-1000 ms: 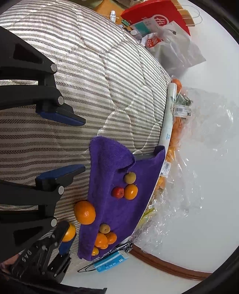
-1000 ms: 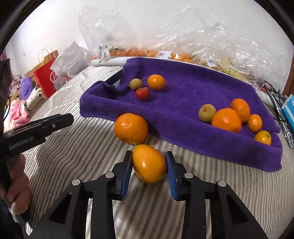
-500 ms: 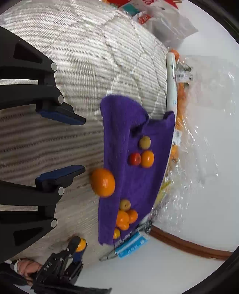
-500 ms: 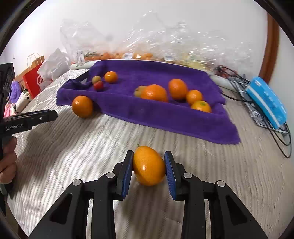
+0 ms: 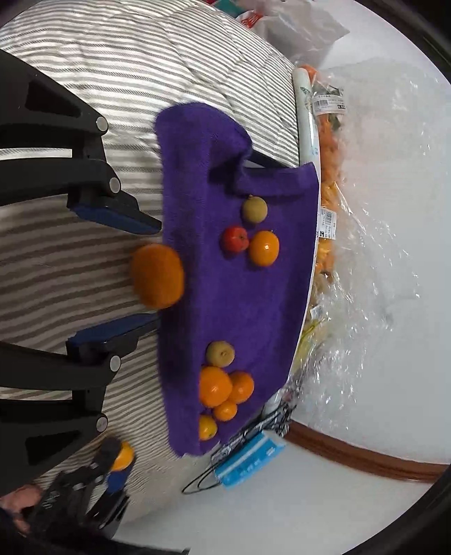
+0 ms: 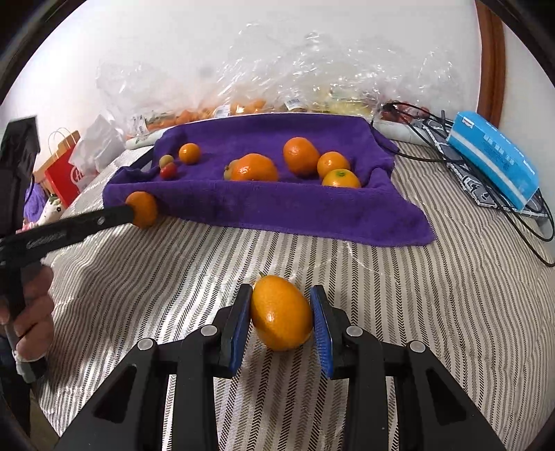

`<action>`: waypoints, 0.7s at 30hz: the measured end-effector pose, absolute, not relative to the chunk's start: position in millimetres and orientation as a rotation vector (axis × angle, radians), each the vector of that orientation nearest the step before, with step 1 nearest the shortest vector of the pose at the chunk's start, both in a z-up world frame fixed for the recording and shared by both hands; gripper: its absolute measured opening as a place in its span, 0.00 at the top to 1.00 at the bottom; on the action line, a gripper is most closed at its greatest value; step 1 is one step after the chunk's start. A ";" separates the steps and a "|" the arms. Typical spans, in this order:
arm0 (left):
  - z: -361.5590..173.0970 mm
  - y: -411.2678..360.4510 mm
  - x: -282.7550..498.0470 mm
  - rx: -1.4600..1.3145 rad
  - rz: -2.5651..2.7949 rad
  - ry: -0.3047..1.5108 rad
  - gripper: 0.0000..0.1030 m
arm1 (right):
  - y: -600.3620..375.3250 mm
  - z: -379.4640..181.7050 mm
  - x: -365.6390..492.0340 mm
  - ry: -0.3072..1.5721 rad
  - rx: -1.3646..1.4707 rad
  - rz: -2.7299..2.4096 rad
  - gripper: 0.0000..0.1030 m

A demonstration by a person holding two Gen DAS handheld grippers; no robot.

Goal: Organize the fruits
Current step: 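Grasp an orange with the right tool while the left tool grasps another orange, then hold both grasped oranges above the bedspread in front of the towel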

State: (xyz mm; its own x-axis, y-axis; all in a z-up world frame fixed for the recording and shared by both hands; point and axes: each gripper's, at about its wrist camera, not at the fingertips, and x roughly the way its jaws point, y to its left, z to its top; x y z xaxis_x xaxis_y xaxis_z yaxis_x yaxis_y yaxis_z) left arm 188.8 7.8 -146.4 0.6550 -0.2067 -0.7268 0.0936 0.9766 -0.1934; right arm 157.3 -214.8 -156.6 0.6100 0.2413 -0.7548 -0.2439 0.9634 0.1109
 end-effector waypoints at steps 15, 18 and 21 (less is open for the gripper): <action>-157.3 11.8 197.1 -0.226 -0.199 0.849 0.61 | -207.1 -162.3 160.3 0.904 -0.047 0.238 0.68; -160.6 7.1 202.0 -0.200 -0.207 0.884 0.61 | -204.7 -162.7 159.7 0.905 -0.067 0.233 0.68; -160.4 5.0 203.0 -0.182 -0.195 0.885 0.61 | -204.9 -162.4 159.5 0.905 -0.067 0.232 0.68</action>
State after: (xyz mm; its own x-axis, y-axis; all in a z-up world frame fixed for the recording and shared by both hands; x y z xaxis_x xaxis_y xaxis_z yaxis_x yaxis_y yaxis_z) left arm 203.0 5.0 -160.4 0.6175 -0.2432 -0.7480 0.0936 0.9670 -0.2371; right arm 159.5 -204.9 -162.4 0.5946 0.1717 -0.7854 -0.2282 0.9728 0.0399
